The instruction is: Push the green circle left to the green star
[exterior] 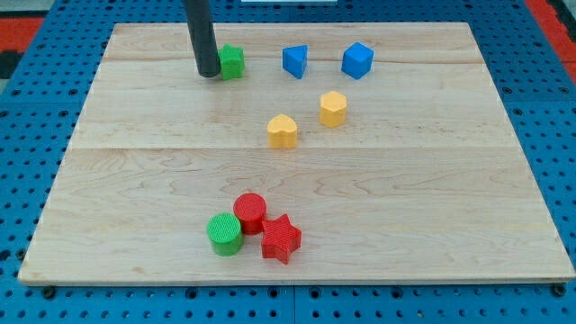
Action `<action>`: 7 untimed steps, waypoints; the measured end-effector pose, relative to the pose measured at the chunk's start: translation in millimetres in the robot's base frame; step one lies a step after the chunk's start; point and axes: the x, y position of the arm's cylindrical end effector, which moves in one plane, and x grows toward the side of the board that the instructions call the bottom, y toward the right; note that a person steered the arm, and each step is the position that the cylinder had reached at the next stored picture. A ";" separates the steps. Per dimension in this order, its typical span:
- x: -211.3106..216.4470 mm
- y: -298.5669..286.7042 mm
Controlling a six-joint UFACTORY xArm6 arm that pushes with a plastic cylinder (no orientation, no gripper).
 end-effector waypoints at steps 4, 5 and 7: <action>220.7 -59.8; 287.8 -63.0; 303.4 3.5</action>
